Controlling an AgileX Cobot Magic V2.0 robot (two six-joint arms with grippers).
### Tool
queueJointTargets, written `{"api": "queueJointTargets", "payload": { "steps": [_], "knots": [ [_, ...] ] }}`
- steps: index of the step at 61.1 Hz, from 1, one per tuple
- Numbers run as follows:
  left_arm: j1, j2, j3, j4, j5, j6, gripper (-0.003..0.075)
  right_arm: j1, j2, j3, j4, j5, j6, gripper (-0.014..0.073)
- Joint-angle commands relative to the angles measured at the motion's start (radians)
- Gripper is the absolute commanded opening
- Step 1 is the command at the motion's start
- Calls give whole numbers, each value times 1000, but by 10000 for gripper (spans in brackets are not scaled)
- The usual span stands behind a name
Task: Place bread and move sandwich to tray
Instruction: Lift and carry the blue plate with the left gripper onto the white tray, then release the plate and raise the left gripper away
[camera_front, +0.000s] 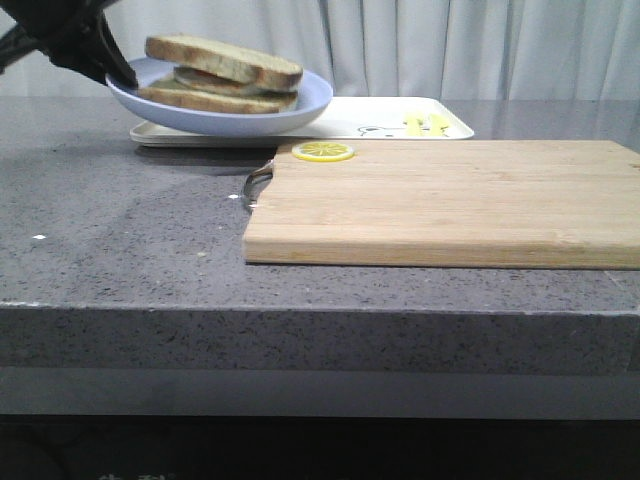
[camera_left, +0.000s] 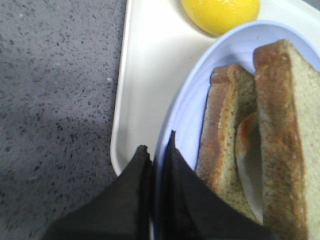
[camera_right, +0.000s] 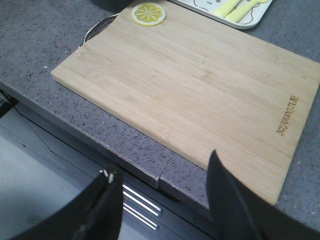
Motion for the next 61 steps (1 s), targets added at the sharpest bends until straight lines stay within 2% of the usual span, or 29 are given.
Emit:
{"api": "queueJointTargets", "payload": {
  "steps": [1,7,12,19,24,30,37,50,61],
  "knots": [
    [-2,-28,-81,-84,-52,-58,-15,-5,1,-23,4,-63,-1,403],
    [-2,5,-121,-85,-50,-58,-9,-5,1,-23,4,-63,-1,403],
    [-2,19,-137,-98,-50,-58,38,-5,1,-23,4,-63,-1,403],
    [-2,27,-145,-101,-47,-58,190,-5,1,-23,4,-63,-1,403],
    [0,27,-145,-101,-47,-58,326,-5,1,-23,4,-63,-1,403],
    [0,24,-146,-101,-41,-58,416,-5,1,-23,4,-63,-1,403],
    [0,3,-146,-89,-30,-51,421,-5,1,-23,4,-63,-1,403],
    [-2,-105,-121,56,2,-44,421,-5,1,-23,4,-63,-1,403],
    [-23,-296,87,111,-95,-44,421,-5,1,-23,4,-63,-1,403]
  ]
}}
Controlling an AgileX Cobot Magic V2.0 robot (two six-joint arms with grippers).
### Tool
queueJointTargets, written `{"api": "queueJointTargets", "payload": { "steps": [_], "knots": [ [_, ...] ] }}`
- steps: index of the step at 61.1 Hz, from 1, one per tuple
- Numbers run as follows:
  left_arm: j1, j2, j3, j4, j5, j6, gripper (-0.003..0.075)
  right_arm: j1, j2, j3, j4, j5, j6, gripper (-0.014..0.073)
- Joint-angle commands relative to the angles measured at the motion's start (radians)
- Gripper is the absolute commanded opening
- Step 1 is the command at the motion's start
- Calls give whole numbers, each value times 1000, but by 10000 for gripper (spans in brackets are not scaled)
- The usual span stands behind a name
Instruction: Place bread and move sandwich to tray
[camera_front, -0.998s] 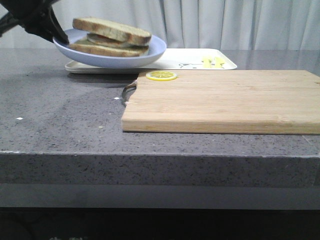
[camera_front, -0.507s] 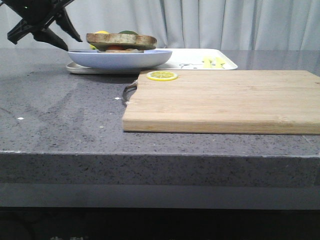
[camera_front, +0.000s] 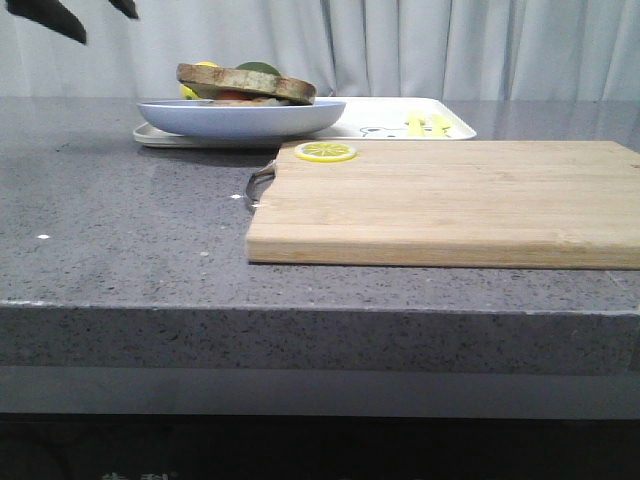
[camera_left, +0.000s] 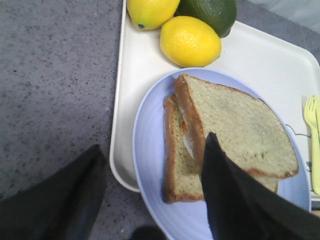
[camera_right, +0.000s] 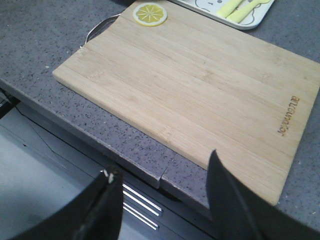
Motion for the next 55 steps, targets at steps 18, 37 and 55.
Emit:
{"api": "queueJointTargets", "payload": {
  "steps": [18,37,55],
  "knots": [
    [-143,-510,508,0,-320,139,421,-5,1,-23,4,-63,-3,403],
    [-327,-823,811,130,-319,221,421,-5,1,-23,4,-66,-3,403],
    [-399,-1081,1016,221,-307,221,421,-5,1,-23,5,-87,-3,403]
  ]
}}
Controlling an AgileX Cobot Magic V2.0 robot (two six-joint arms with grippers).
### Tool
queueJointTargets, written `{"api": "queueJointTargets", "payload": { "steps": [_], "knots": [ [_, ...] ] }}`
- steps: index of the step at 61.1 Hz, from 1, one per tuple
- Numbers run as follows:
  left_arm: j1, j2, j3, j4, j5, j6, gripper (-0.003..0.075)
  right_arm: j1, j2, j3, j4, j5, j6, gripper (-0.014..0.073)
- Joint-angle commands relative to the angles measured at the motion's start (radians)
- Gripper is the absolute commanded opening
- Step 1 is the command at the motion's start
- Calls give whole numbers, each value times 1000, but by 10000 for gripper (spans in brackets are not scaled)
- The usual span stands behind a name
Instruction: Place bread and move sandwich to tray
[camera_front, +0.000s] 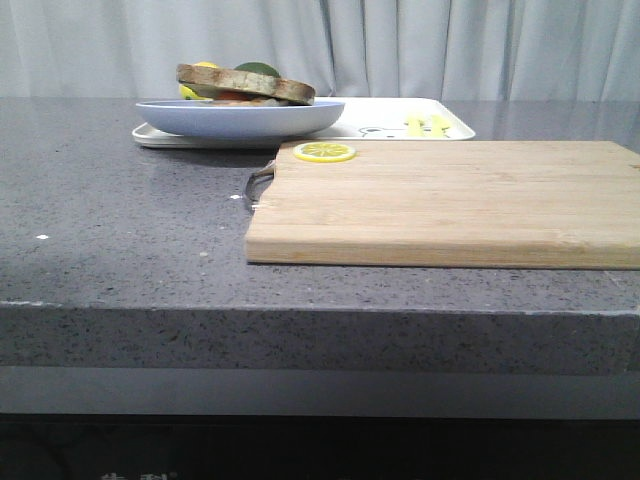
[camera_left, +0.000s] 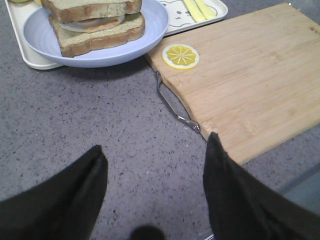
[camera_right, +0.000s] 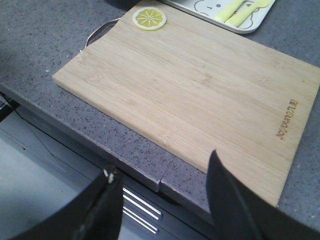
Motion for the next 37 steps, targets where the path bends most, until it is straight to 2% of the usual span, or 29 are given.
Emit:
{"api": "queueJointTargets", "payload": {
  "steps": [1,12,20,26,31,37],
  "knots": [
    [-9,-81,21,-1,-64,4,421,-5,1,-23,6,-77,-3,403],
    [-9,-202,73,45,-66,4,421,-5,1,-23,5,-77,-3,403],
    [-9,-218,74,47,-77,4,420,-5,3,-23,5,-81,-3,403],
    [-9,-218,74,47,-79,4,372,-5,3,-23,5,-80,-3,390],
    [-9,-218,74,47,-81,4,263,-5,3,-23,5,-80,-3,291],
    [-9,-218,74,45,-81,4,130,-5,3,-23,5,-70,-3,64]
  ]
}}
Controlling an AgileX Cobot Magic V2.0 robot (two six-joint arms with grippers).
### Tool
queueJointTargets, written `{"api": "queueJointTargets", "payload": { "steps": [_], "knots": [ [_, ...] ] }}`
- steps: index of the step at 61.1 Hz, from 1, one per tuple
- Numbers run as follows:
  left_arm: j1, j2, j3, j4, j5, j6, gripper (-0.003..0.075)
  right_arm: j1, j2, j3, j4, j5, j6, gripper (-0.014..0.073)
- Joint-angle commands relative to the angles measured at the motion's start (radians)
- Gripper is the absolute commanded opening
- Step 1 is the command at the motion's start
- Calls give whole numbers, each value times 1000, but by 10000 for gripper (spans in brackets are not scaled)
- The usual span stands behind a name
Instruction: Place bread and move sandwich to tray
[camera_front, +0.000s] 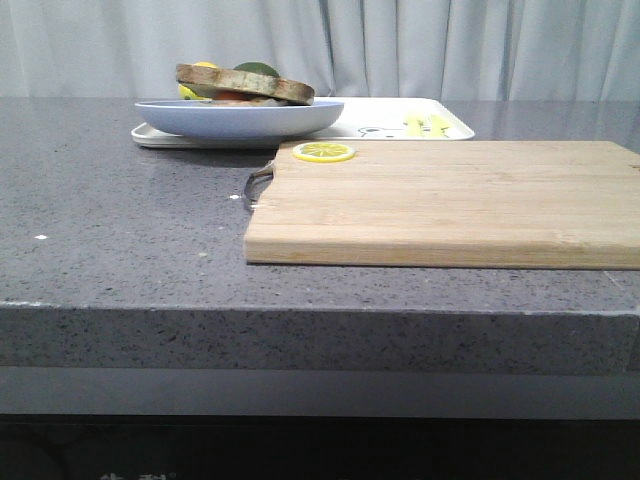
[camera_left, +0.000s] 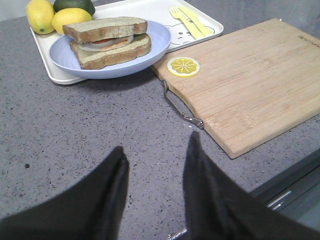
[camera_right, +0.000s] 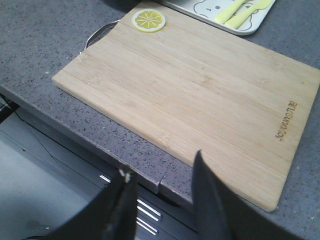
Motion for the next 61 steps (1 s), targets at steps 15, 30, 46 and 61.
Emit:
{"api": "queueJointTargets", "payload": {
  "steps": [15,30,46,61],
  "knots": [
    [-9,-2,-25,-8,-82,4,-18,-5,3,-23,6,-64,-3,-118],
    [-1,-53,4,-12,-111,4,-18,-5,3,-23,6,-63,-3,-118],
    [226,-298,134,-35,-166,4,-18,-5,3,-23,7,-61,-3,-118],
    [320,-397,222,130,-223,-236,-18,-5,3,-23,7,-61,-3,-118]
  ]
}}
